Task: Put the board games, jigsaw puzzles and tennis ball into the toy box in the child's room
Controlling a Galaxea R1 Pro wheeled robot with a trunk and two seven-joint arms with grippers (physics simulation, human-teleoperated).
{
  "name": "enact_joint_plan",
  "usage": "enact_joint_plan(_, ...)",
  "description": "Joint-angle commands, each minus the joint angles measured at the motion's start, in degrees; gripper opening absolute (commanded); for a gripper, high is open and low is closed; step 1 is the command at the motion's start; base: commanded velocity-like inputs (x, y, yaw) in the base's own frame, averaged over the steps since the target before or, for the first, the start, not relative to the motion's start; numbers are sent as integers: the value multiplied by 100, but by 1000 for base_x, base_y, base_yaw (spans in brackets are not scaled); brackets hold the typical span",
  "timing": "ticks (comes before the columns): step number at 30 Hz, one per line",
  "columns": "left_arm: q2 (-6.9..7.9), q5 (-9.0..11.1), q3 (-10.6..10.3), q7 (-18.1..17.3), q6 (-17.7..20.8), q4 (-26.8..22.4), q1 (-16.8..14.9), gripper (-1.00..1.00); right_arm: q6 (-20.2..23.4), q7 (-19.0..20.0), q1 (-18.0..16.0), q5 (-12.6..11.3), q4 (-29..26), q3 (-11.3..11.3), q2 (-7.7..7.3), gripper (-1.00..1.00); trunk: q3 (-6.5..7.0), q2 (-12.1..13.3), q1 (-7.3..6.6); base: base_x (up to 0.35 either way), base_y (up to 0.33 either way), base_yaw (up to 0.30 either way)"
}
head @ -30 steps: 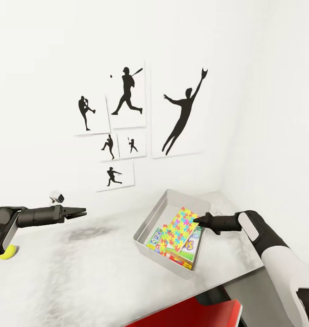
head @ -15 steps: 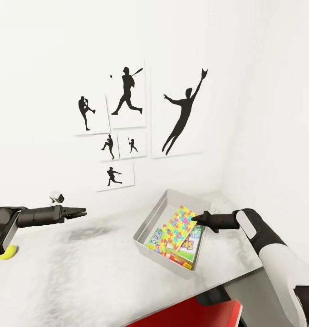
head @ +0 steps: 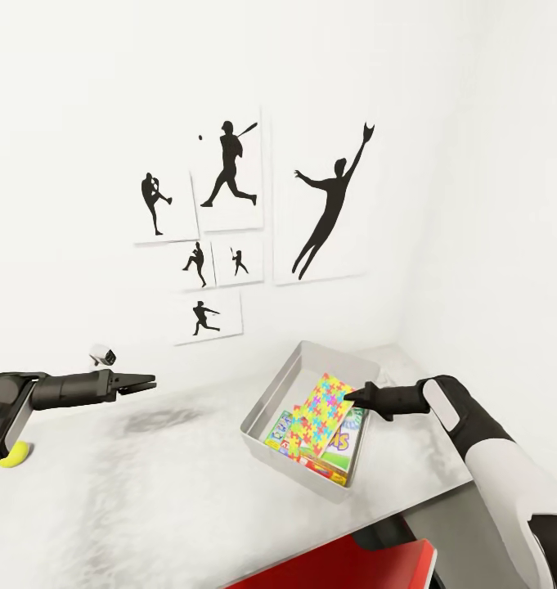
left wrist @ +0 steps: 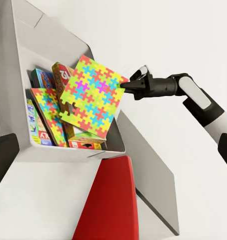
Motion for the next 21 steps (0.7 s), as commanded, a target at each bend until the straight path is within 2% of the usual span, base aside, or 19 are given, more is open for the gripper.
enact_joint_plan(1,3,-2,-2,-22,59,-1,-5,100,1,56,-6,47,-1,20,-6,-100,-13,-13,4,0,0,0)
enact_joint_plan(9,-2,-4,-2,-22,56,-1,-5,100,1,56,-6,51,-1,21,-22,-100,-13,-13,4,0,0,0)
enact_joint_plan(10,-2,-2,-2,-22,54,-1,-5,100,1,56,-6,51,-1,21,-23,100,-13,-13,4,0,0,0)
enact_joint_plan(21,-3,5,-10,-22,53,-1,-5,100,1,58,-6,60,-6,21,-32,100,-13,-13,4,0,0,0)
